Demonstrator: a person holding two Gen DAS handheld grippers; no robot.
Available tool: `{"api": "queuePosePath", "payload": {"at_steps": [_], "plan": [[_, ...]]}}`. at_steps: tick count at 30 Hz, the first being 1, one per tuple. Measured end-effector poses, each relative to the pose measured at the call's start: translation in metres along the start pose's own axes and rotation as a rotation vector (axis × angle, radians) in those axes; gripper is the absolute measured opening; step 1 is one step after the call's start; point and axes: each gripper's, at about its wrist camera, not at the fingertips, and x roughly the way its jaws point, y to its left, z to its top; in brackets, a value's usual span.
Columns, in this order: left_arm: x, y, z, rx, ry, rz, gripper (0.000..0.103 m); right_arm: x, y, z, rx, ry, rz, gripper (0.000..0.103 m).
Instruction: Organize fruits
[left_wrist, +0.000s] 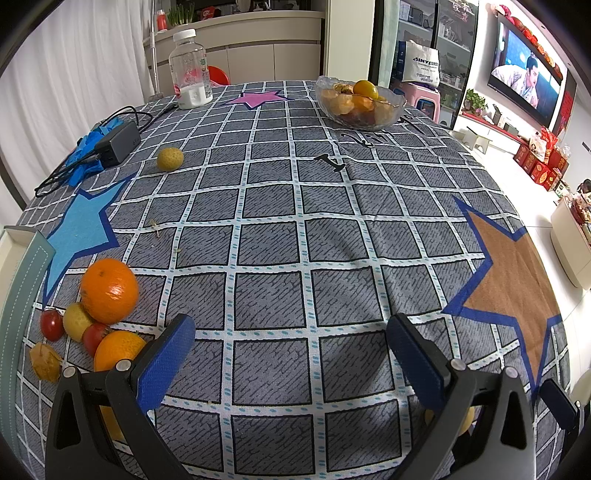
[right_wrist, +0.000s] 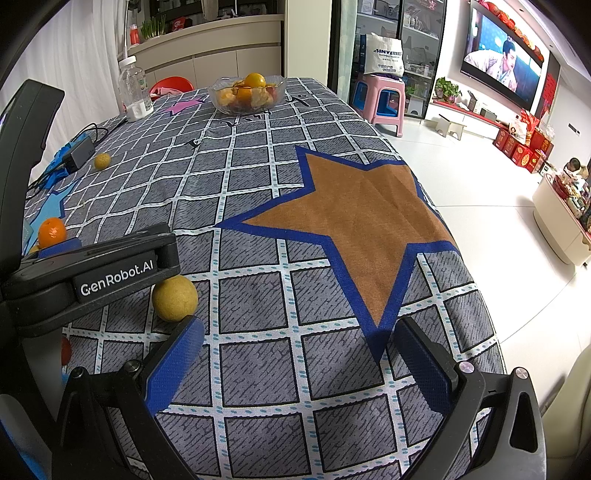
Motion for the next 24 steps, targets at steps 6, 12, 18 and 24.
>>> {"api": "queuePosePath", "payload": {"at_steps": [6, 12, 18, 24], "plan": [[0.0, 0.0, 0.0, 0.0, 0.0, 0.0, 0.103, 0.0, 0.0, 0.0, 0.0, 0.0, 0.0, 0.103], [-0.006, 0.005, 0.0, 0.054, 0.028, -0.024, 0.103, 0.0, 0.0, 0.0, 0.0, 0.0, 0.0, 0.103], [-0.071, 0.044, -0.026, 0.09, -0.104, -0.033, 0.103, 0.0, 0.0, 0.0, 0.0, 0.0, 0.0, 0.103], [-0.082, 0.104, -0.061, 0.035, -0.08, -0.027, 0.103, 0.0, 0.0, 0.0, 0.0, 0.0, 0.0, 0.103]]}}
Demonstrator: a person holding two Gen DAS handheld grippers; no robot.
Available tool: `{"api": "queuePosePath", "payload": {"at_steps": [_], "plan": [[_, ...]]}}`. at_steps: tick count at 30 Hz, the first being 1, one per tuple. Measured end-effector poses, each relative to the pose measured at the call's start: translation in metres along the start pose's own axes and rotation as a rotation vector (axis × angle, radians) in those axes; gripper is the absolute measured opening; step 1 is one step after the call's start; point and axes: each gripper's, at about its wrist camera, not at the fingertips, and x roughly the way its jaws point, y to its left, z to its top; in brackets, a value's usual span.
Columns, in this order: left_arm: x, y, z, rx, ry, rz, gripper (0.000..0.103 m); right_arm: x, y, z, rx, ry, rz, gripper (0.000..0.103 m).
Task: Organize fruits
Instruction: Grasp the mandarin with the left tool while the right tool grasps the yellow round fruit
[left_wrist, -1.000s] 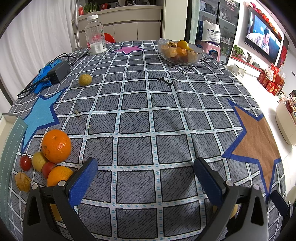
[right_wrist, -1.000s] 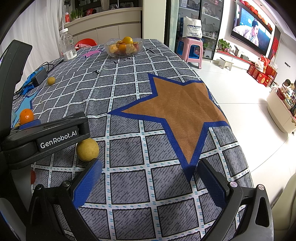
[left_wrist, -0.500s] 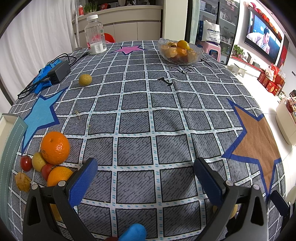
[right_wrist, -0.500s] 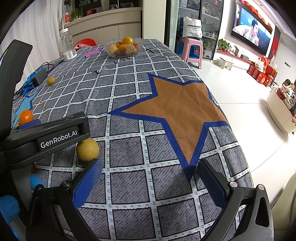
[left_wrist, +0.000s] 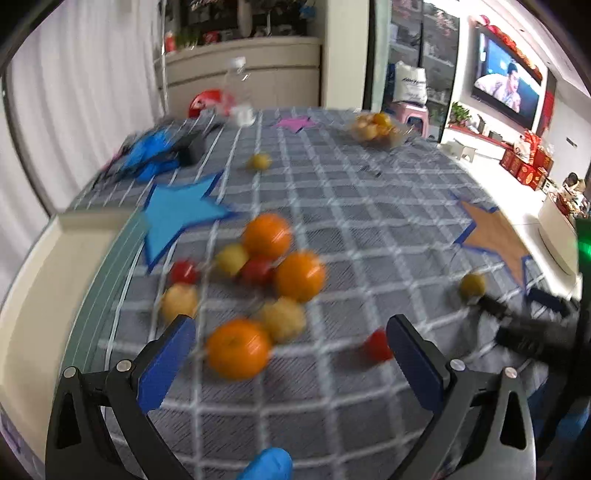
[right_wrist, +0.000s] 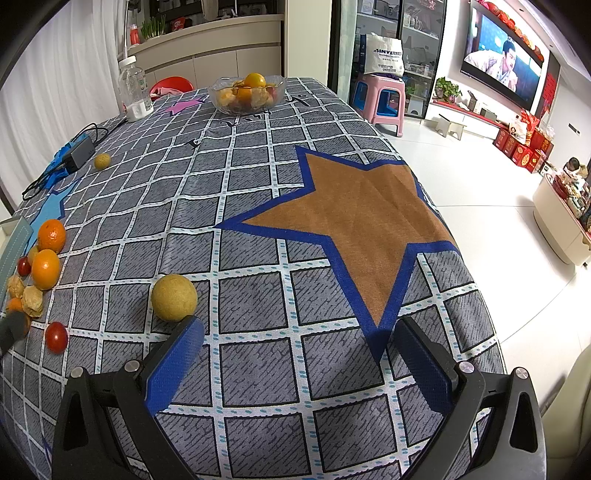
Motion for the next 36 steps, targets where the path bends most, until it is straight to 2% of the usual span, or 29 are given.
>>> {"api": "queuePosePath", "payload": {"at_steps": [3, 5, 7, 8, 17, 19, 21, 26, 30, 31, 32, 33, 34, 36], "plan": [[0.006, 0.007, -0.013, 0.009, 0.017, 0.033, 0.103, 0.0, 0.0, 0.0, 0.0, 0.0, 0.0, 0.103], [0.014, 0.009, -0.021, 0.014, 0.059, 0.054, 0.103, 0.0, 0.0, 0.0, 0.0, 0.0, 0.0, 0.103], [0.018, 0.016, -0.025, -0.041, 0.068, 0.008, 0.103, 0.0, 0.0, 0.0, -0.001, 0.001, -0.002, 0.103], [0.019, 0.018, -0.024, -0.048, 0.075, 0.03, 0.103, 0.0, 0.0, 0.0, 0.0, 0.001, -0.001, 0.103], [0.017, 0.018, -0.021, -0.003, 0.077, 0.025, 0.102, 0.002, 0.003, 0.0, 0.001, 0.002, -0.005, 0.103], [0.018, 0.017, -0.02, 0.016, 0.056, 0.031, 0.096, 0.001, 0.003, 0.002, -0.008, 0.001, -0.009, 0.103], [0.017, 0.014, -0.019, 0.035, 0.046, 0.03, 0.094, 0.0, 0.011, 0.004, -0.033, -0.004, 0.03, 0.103], [0.02, 0.017, -0.015, 0.009, 0.043, 0.004, 0.081, -0.007, 0.028, 0.01, -0.089, -0.049, 0.093, 0.103], [0.022, 0.02, -0.01, -0.008, 0.032, 0.006, 0.058, 0.001, 0.049, 0.017, -0.131, -0.028, 0.114, 0.103], [0.022, 0.021, -0.009, -0.016, 0.03, -0.001, 0.048, 0.008, 0.053, 0.018, -0.137, -0.01, 0.107, 0.098], [0.021, 0.021, -0.009, -0.016, 0.025, -0.002, 0.041, 0.011, 0.055, 0.017, -0.13, 0.006, 0.109, 0.097], [0.021, 0.021, -0.009, -0.014, 0.026, -0.013, 0.041, 0.008, 0.054, 0.017, -0.121, -0.011, 0.106, 0.078], [0.02, 0.022, -0.01, -0.011, 0.024, -0.031, 0.041, 0.004, 0.052, 0.018, -0.109, -0.025, 0.104, 0.049], [0.017, 0.024, -0.013, -0.006, 0.018, -0.052, 0.041, 0.002, 0.049, 0.017, -0.095, -0.024, 0.109, 0.029]]}}
